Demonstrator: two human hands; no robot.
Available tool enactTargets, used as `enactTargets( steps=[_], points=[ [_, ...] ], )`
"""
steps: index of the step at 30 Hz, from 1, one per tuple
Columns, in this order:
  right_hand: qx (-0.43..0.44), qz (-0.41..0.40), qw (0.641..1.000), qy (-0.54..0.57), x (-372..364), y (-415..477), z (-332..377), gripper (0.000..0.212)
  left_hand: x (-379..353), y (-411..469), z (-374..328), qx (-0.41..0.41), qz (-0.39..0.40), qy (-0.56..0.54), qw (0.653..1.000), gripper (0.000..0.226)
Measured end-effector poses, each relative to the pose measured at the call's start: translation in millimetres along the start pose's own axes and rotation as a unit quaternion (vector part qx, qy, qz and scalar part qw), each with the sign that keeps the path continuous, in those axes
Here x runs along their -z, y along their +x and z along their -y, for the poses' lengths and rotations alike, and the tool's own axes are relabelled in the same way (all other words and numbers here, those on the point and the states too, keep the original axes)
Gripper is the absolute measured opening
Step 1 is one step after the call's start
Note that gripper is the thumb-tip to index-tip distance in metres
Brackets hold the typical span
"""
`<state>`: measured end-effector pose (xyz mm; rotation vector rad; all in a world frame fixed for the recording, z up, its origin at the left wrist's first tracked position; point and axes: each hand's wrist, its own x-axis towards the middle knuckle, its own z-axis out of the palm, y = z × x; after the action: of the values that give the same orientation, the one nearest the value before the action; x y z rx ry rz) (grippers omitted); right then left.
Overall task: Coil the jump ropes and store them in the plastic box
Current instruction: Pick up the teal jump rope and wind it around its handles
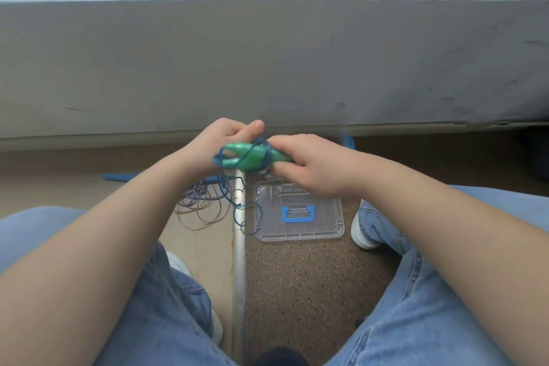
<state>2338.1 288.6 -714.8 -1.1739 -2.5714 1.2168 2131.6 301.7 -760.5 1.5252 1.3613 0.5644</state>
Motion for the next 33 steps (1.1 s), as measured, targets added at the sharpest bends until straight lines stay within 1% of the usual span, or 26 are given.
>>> enactTargets(
  steps=[1,3,4,6,8,11,13,14,15,17,19,20,22,23,25,28,30,32,33],
  points=[
    [-0.009,-0.023,1.000,-0.001,3,0,-1,0.010,-4,0,0,-0.015,0.005,-0.003,1.000,0.042],
    [-0.039,-0.054,0.998,-0.015,8,1,-5,0.013,-13,-2,2,-0.048,0.001,0.045,0.998,0.021],
    [-0.051,-0.062,0.996,-0.040,8,2,-7,0.015,-17,-1,5,-0.056,-0.008,0.067,0.996,0.018],
    [-0.068,-0.072,0.990,-0.098,7,3,-9,0.020,-18,-3,4,-0.049,-0.031,0.100,0.993,0.028],
    [-0.077,-0.079,0.988,-0.112,4,4,-8,0.020,-17,-4,3,-0.045,-0.045,0.135,0.989,0.030],
    [-0.082,-0.090,0.987,-0.108,-2,4,-2,0.020,-12,-3,1,-0.036,-0.061,0.186,0.980,0.019],
    [-0.086,-0.096,0.986,-0.106,-5,4,-2,0.018,-12,-4,2,-0.023,-0.082,0.156,0.984,0.014],
    [-0.090,-0.099,0.985,-0.106,-5,5,-4,0.017,-13,-5,2,-0.022,-0.097,0.131,0.986,0.021],
    [-0.097,-0.101,0.985,-0.104,-5,5,-5,0.015,-14,-7,0,-0.029,-0.112,0.115,0.987,0.036],
    [-0.121,-0.108,0.982,-0.095,-3,5,-9,0.014,-14,-10,-4,-0.059,-0.134,0.114,0.983,0.060],
    [-0.149,-0.108,0.980,-0.082,-2,6,-12,0.015,-17,-13,-10,-0.100,-0.129,0.142,0.976,0.070],
    [-0.162,-0.106,0.978,-0.073,-2,6,-14,0.016,-18,-15,-11,-0.130,-0.119,0.171,0.969,0.069],
    [-0.184,-0.107,0.976,-0.053,-2,7,-15,0.017,-24,-17,-8,-0.175,-0.101,0.222,0.954,0.059],
    [-0.192,-0.110,0.974,-0.041,-2,8,-14,0.018,-25,-17,-6,-0.182,-0.101,0.228,0.951,0.052],
    [-0.204,-0.114,0.972,-0.013,-2,8,-13,0.020,-26,-15,-3,-0.184,-0.120,0.207,0.954,0.044],
    [-0.210,-0.107,0.971,0.044,-3,10,-11,0.018,-24,-13,-4,-0.205,-0.148,0.196,0.948,0.040],
    [-0.199,-0.088,0.966,0.140,-3,12,-10,0.014,-22,-14,-6,-0.217,-0.149,0.220,0.939,0.041],
    [-0.176,-0.055,0.944,0.274,-2,11,-7,0.013,-22,-17,-8,-0.204,-0.143,0.258,0.933,0.045],
    [-0.163,-0.043,0.936,0.309,-1,10,-5,0.017,-22,-18,-9,-0.192,-0.140,0.276,0.931,0.049]
  ],
)
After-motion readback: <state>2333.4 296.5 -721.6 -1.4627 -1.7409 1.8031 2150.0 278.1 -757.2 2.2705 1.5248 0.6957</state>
